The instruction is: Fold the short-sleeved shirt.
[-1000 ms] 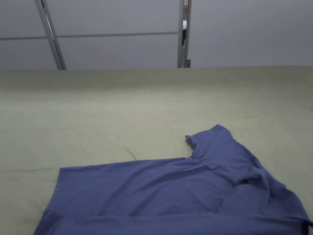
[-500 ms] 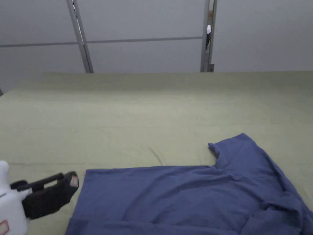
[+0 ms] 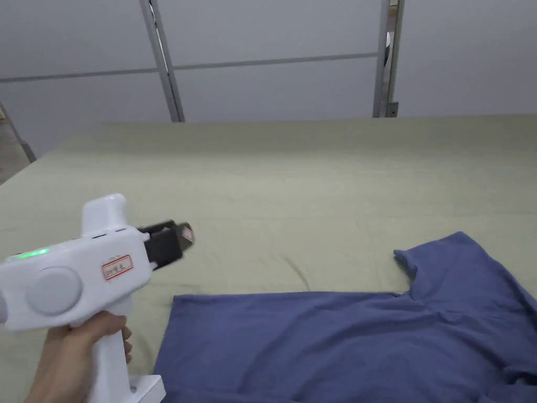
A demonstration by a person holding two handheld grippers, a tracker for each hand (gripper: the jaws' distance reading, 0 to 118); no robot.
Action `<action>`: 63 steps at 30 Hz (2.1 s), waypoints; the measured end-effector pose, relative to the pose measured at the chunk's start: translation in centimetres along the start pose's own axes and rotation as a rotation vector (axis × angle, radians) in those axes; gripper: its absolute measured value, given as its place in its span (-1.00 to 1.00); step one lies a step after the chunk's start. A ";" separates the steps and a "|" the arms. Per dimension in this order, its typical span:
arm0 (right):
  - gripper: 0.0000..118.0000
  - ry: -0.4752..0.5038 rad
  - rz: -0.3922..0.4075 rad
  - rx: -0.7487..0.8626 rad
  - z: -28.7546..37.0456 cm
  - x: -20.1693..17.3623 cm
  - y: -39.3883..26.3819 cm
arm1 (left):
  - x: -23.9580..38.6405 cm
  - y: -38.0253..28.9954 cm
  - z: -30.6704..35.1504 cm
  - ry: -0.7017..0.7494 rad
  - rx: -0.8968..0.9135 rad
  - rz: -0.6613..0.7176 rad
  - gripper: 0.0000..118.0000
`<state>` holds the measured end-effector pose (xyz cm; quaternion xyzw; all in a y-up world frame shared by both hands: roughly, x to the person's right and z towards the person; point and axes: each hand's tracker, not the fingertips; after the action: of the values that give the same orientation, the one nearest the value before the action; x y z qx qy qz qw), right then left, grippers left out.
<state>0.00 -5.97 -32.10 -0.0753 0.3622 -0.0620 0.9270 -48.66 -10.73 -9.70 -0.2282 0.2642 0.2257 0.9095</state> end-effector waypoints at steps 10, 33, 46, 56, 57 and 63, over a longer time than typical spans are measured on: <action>-0.96 -0.068 0.009 -0.142 -3.3 0.9 -3.0 | -2.6 -4.9 -10.3 0.240 -0.364 -0.082 0.52; -0.96 -0.053 0.160 -0.680 -13.2 4.5 -4.8 | -1.1 -2.8 0.2 0.075 -0.200 -0.009 -0.94; -0.96 -0.023 0.068 -0.842 6.2 5.3 -8.4 | -1.7 -13.9 13.0 0.117 -0.386 -0.071 -0.94; 0.61 -0.099 0.135 -0.773 9.9 8.3 -10.9 | -1.1 -16.5 14.5 0.196 -0.324 -0.185 0.61; 0.93 -0.140 0.203 -0.712 10.4 6.5 -9.9 | -0.5 -15.6 15.3 0.200 -0.263 -0.187 0.97; 0.95 -0.146 0.110 -0.090 13.0 1.6 0.1 | 4.1 -9.9 23.4 -0.123 0.381 -0.098 1.00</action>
<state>10.04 -4.96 -23.76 -0.1010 0.2996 0.0109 0.9486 -31.47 -4.95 8.52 -0.0504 0.2345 0.1406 0.9606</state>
